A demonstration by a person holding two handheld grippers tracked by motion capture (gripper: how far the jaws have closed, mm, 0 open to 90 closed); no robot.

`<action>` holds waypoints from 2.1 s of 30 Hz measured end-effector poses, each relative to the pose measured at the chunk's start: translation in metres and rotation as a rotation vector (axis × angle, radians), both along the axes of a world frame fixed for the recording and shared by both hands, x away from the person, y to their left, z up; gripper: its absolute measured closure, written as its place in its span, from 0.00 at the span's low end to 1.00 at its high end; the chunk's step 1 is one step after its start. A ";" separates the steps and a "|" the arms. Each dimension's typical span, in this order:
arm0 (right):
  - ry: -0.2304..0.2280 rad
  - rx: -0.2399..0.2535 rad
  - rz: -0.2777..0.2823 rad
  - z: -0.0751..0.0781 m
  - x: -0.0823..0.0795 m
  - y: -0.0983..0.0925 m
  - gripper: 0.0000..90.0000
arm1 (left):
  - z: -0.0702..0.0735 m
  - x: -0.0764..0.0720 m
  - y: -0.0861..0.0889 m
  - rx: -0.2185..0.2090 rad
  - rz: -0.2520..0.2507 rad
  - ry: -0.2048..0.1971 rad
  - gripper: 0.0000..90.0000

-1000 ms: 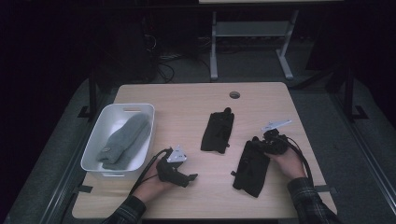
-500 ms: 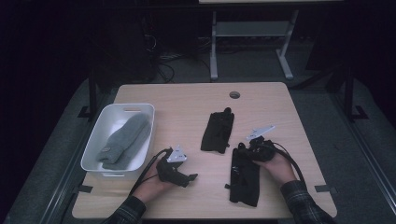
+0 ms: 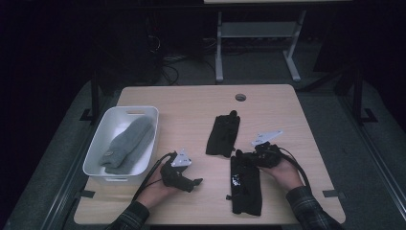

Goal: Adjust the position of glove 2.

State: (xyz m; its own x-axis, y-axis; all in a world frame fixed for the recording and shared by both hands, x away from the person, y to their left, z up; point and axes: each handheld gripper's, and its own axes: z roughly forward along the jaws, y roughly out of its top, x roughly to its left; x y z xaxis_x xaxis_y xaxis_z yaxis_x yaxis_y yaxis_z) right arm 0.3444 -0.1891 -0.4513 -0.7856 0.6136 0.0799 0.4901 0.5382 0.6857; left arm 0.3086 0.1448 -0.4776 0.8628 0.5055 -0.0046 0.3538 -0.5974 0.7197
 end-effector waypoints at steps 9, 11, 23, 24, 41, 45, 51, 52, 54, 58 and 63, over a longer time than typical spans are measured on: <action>-0.050 -0.019 -0.188 -0.007 -0.017 -0.053 0.38 | 0.000 0.000 0.000 -0.001 -0.002 -0.001 0.14; -0.051 -0.015 -0.212 -0.011 -0.021 -0.062 0.32 | 0.000 0.001 0.000 0.002 -0.007 -0.004 0.14; -0.039 -0.024 -0.272 -0.026 -0.039 -0.096 0.23 | 0.002 0.001 0.000 0.005 -0.003 0.010 0.16; -0.041 -0.020 -0.277 -0.026 -0.039 -0.098 0.22 | 0.004 0.002 0.000 0.028 -0.006 0.006 0.19; -0.071 0.003 -0.266 -0.032 -0.039 -0.103 0.15 | 0.047 0.059 -0.038 -0.055 -0.015 0.053 0.99; -0.071 0.003 -0.267 -0.032 -0.039 -0.103 0.15 | 0.048 0.081 -0.053 -0.068 -0.007 0.047 0.99; -0.071 0.002 -0.265 -0.032 -0.039 -0.103 0.15 | 0.039 0.110 -0.069 -0.045 0.012 0.044 0.99; -0.071 0.003 -0.265 -0.032 -0.039 -0.103 0.15 | 0.036 0.114 -0.070 -0.046 0.018 0.049 0.99; -0.072 0.002 -0.265 -0.032 -0.039 -0.103 0.15 | 0.031 0.119 -0.073 -0.048 0.023 0.074 0.99; -0.072 0.003 -0.268 -0.032 -0.039 -0.103 0.15 | 0.018 0.125 -0.076 0.001 0.025 0.090 0.99; -0.073 0.003 -0.269 -0.032 -0.038 -0.103 0.15 | 0.013 0.125 -0.075 -0.020 0.042 0.103 1.00</action>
